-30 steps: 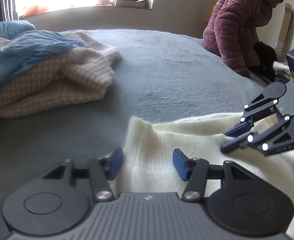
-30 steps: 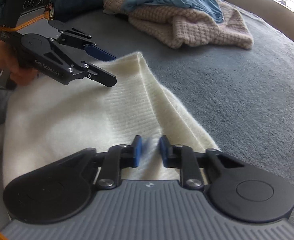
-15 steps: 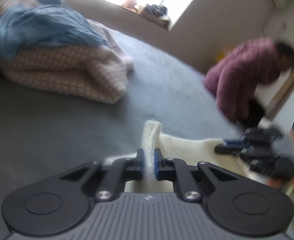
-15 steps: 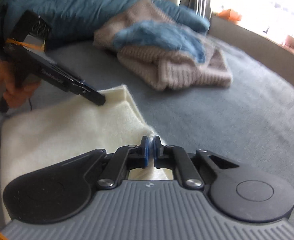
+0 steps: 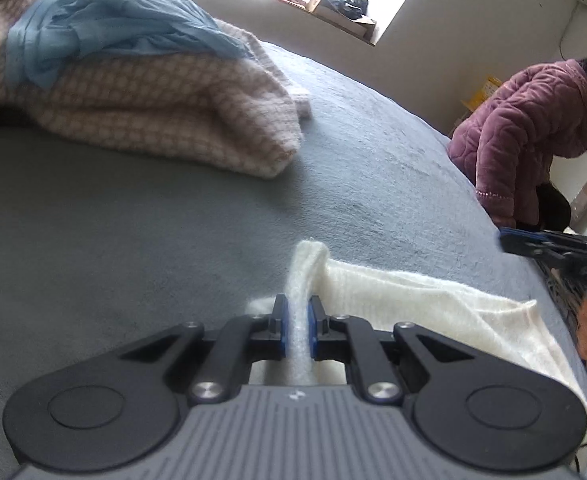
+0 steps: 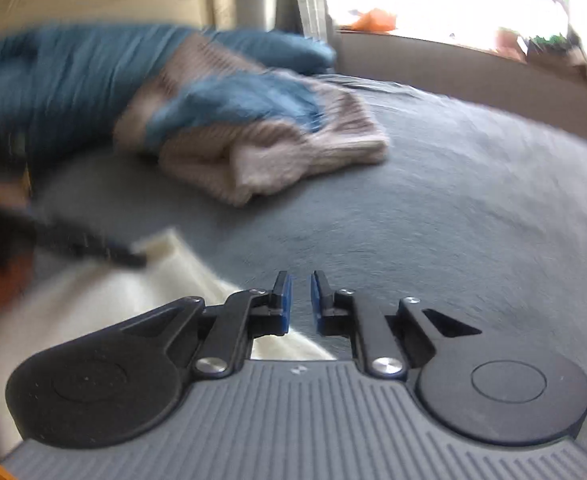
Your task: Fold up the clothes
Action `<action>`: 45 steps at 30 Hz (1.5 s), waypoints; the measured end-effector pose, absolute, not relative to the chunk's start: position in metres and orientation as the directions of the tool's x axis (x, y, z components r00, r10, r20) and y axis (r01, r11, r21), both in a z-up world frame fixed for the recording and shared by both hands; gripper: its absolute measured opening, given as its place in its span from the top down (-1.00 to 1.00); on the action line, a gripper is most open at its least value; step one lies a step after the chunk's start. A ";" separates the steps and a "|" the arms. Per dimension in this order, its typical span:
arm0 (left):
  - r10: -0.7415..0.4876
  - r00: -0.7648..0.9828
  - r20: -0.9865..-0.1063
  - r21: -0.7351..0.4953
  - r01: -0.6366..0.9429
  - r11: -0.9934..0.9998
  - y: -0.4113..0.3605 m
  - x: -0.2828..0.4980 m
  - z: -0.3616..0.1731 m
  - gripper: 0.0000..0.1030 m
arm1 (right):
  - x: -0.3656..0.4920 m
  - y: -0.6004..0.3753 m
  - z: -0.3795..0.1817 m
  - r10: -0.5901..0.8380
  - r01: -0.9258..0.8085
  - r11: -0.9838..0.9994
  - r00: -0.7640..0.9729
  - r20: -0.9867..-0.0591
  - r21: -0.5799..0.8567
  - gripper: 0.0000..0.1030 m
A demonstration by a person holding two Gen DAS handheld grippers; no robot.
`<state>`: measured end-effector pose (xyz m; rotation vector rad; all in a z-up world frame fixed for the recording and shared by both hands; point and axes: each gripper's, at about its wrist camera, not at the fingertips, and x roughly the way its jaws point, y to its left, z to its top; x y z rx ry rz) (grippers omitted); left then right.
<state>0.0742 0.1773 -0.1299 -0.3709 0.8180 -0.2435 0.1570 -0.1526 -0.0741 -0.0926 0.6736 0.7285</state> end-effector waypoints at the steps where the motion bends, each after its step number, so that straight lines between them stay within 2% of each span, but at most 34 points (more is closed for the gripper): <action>1: -0.350 0.662 -0.662 -0.409 0.072 0.910 0.177 0.074 -0.130 0.80 | 0.156 -0.159 -0.072 0.581 -0.652 0.746 0.534 -0.615 0.139 0.79; 5: -0.351 0.665 -0.659 -0.405 0.079 0.911 0.177 0.071 -0.130 0.79 | 0.141 -0.161 -0.080 0.553 -0.735 0.674 0.440 -0.708 0.069 0.69; 9: -0.348 0.666 -0.660 -0.396 0.084 0.914 0.177 0.070 -0.130 0.79 | 0.127 -0.144 -0.103 0.464 -0.817 0.574 0.374 -0.803 -0.049 0.56; 11: -0.346 0.667 -0.660 -0.393 0.086 0.916 0.177 0.070 -0.130 0.79 | 0.127 -0.136 -0.113 0.420 -0.845 0.523 0.366 -0.830 -0.108 0.52; 15: -0.345 0.670 -0.658 -0.389 0.090 0.917 0.177 0.071 -0.131 0.78 | 0.130 -0.132 -0.118 0.394 -0.868 0.481 0.336 -0.855 -0.120 0.47; 17: -0.345 0.673 -0.655 -0.386 0.094 0.918 0.177 0.070 -0.131 0.78 | 0.128 -0.130 -0.118 0.382 -0.875 0.468 0.329 -0.864 -0.126 0.52; 18: -0.345 0.674 -0.653 -0.386 0.096 0.918 0.177 0.069 -0.131 0.78 | 0.125 -0.129 -0.117 0.377 -0.877 0.462 0.330 -0.865 -0.133 0.81; 19: -0.347 0.676 -0.651 -0.387 0.098 0.917 0.178 0.069 -0.130 0.78 | 0.122 -0.127 -0.116 0.372 -0.879 0.457 0.331 -0.867 -0.139 0.92; 22: -0.352 0.680 -0.643 -0.393 0.101 0.914 0.180 0.067 -0.130 0.78 | 0.107 -0.131 -0.103 0.376 -0.848 0.483 0.424 -0.824 -0.216 0.94; 25: -0.353 0.681 -0.641 -0.389 0.108 0.915 0.179 0.066 -0.131 0.77 | 0.106 -0.149 -0.092 0.362 -0.765 0.594 0.529 -0.768 -0.248 0.95; 31: -0.330 0.680 -0.655 -0.333 0.132 0.933 0.169 0.067 -0.131 0.73 | 0.110 -0.157 -0.137 0.304 -0.692 0.674 0.580 -0.756 -0.260 0.93; 32: -0.327 0.681 -0.655 -0.327 0.135 0.935 0.168 0.067 -0.131 0.71 | 0.113 -0.161 -0.135 0.308 -0.667 0.707 0.590 -0.747 -0.235 0.87; 33: -0.324 0.682 -0.656 -0.322 0.136 0.937 0.168 0.066 -0.131 0.71 | 0.117 -0.168 -0.130 0.315 -0.635 0.747 0.597 -0.738 -0.196 0.66; 34: -0.321 0.683 -0.656 -0.319 0.135 0.938 0.168 0.066 -0.130 0.70 | 0.121 -0.179 -0.122 0.319 -0.590 0.793 0.613 -0.723 -0.151 0.55; 39: -0.309 0.687 -0.657 -0.303 0.135 0.944 0.165 0.064 -0.129 0.70 | 0.121 -0.254 -0.085 0.225 -0.327 0.944 0.718 -0.659 -0.034 0.53; 43: -0.305 0.692 -0.655 -0.299 0.133 0.945 0.165 0.063 -0.130 0.68 | 0.097 -0.283 -0.071 0.277 -0.309 0.949 0.704 -0.654 0.070 0.44; 45: -0.301 0.694 -0.654 -0.296 0.132 0.946 0.165 0.063 -0.130 0.68 | 0.086 -0.278 -0.079 0.283 -0.344 0.938 0.685 -0.672 0.044 0.21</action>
